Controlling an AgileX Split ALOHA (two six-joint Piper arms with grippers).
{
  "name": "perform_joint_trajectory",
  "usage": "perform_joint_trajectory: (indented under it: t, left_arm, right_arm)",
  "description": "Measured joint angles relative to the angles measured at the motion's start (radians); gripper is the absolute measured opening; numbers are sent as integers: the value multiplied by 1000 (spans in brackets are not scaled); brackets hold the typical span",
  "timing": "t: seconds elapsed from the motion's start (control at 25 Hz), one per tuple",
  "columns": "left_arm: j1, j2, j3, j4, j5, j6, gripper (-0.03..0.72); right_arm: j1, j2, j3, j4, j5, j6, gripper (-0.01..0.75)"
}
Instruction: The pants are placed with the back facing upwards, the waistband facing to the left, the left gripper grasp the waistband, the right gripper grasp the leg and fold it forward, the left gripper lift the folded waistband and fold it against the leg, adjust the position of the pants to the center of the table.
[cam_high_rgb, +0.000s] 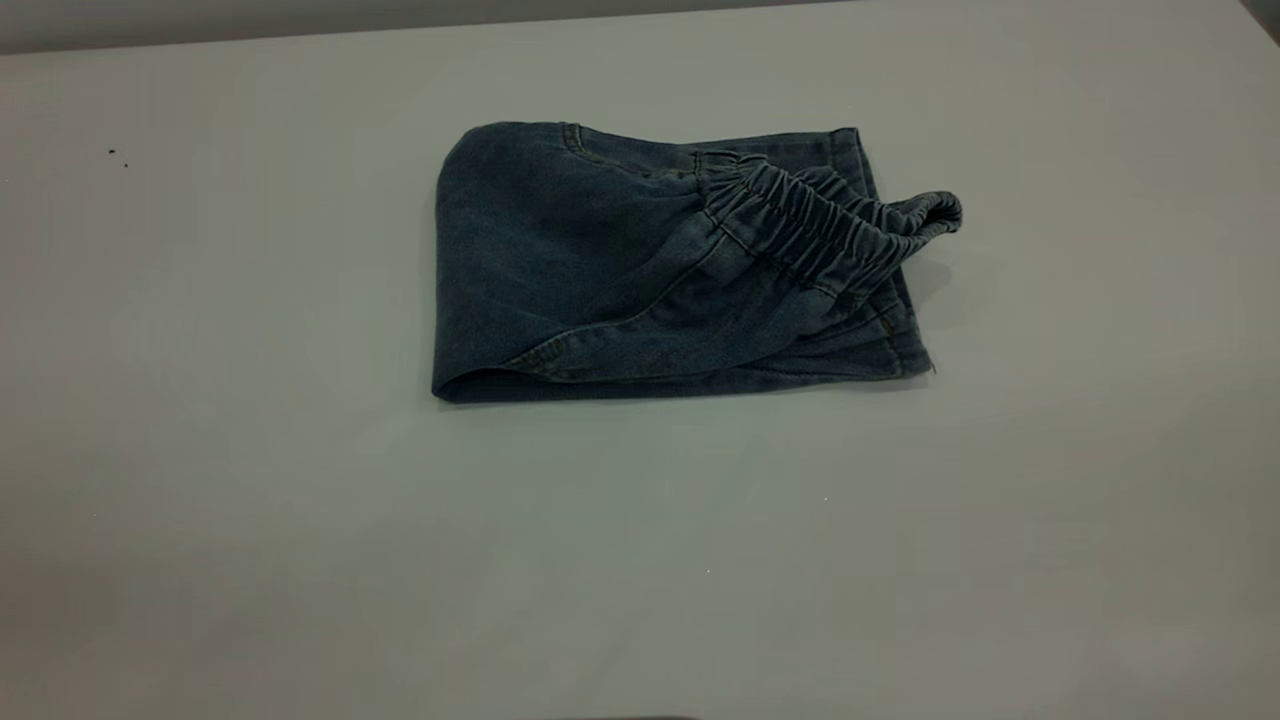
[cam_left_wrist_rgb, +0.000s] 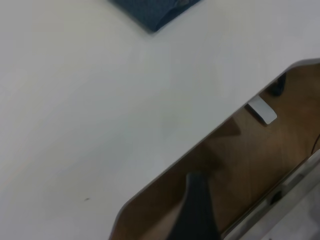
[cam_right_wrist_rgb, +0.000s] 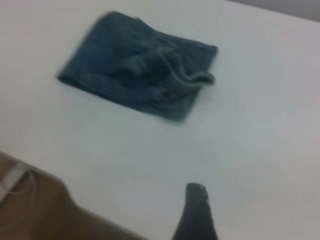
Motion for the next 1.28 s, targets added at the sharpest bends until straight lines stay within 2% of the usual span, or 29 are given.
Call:
perform_joint_trajectory:
  t: [0.2, 1.28]
  left_arm:
    - [0, 0, 13, 0, -3, 0, 553]
    - [0, 0, 54, -2, -44, 6, 553]
  right_arm:
    - [0, 0, 76, -7, -29, 0, 483]
    - [0, 0, 77, -6, -39, 1, 482]
